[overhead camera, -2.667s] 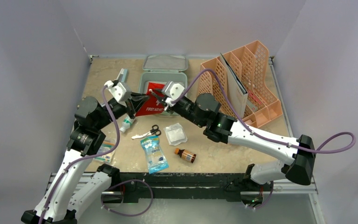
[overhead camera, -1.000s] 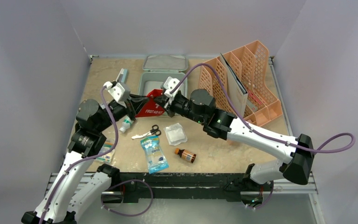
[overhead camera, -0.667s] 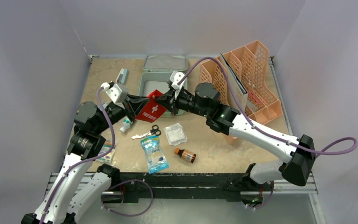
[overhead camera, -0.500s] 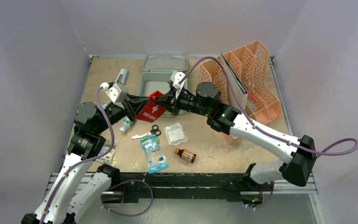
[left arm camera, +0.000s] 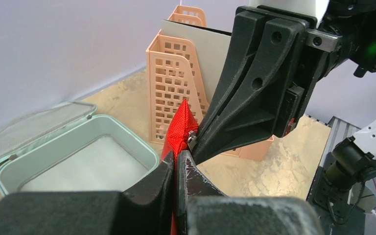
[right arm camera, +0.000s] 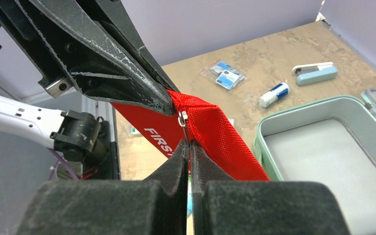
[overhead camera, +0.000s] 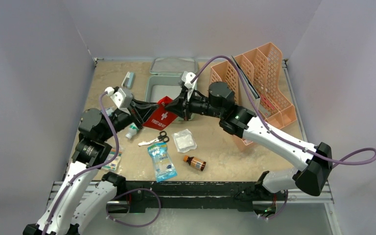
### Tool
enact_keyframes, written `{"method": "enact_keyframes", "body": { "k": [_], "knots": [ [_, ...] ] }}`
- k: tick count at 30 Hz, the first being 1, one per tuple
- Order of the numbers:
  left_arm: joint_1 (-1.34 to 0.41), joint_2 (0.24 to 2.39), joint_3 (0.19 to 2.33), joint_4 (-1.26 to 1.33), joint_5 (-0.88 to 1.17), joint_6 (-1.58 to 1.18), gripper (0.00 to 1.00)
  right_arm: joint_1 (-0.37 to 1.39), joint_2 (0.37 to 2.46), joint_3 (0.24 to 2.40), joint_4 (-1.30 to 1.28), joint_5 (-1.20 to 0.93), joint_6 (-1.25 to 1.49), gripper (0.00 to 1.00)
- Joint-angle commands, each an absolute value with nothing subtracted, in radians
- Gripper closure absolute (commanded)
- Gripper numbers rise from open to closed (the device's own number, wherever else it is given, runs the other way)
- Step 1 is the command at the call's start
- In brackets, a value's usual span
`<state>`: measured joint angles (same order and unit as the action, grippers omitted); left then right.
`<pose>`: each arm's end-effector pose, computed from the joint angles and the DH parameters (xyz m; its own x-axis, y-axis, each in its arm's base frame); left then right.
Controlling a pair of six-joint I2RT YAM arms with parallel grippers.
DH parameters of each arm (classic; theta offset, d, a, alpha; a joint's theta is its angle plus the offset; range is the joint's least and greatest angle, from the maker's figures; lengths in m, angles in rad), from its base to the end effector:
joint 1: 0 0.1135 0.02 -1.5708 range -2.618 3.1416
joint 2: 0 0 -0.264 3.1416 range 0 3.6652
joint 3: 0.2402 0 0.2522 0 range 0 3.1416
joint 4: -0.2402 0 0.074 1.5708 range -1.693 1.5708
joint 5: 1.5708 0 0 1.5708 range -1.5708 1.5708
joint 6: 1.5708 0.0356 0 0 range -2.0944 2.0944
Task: Organize the medicine kit
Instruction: Zip the medicine pouch.
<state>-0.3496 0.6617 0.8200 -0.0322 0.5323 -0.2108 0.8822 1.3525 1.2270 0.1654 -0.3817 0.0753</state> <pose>0.1329 -0.0677 0.3867 -0.0452 -0.1754 -0.9835 0.7759 0.6139 -0.1452 0.1933 0.2558 0.4044 -0.0464 0.0535 -0.9975 -0.9523 0.2992 0.0604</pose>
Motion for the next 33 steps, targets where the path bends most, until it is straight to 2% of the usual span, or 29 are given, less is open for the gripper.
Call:
{"method": "enact_keyframes", "body": {
  "k": [1,8,22,30,31,33],
  "knots": [
    [-0.347,0.653,0.833,0.12,0.526,-0.236,1.0,0.837,1.352,1.263,0.075,-0.433,0.149,1.0],
    [-0.345,0.65,0.811,0.138,0.503,-0.228,1.0,0.793,1.357,1.247,0.106,-0.522,0.27,1.0],
    [-0.346,0.613,0.82,0.152,0.558,-0.31,1.0,0.787,1.356,1.25,0.083,-0.535,0.274,1.0],
    [-0.346,0.614,0.813,0.106,0.557,-0.248,1.0,0.779,1.341,1.257,0.136,-0.623,0.399,1.0],
    [-0.347,0.622,0.821,0.096,0.56,-0.245,1.0,0.778,1.332,1.256,0.125,-0.608,0.402,0.97],
    [-0.345,0.633,0.832,0.083,0.557,-0.235,1.0,0.778,1.307,1.252,0.096,-0.562,0.389,0.84]
  ]
}}
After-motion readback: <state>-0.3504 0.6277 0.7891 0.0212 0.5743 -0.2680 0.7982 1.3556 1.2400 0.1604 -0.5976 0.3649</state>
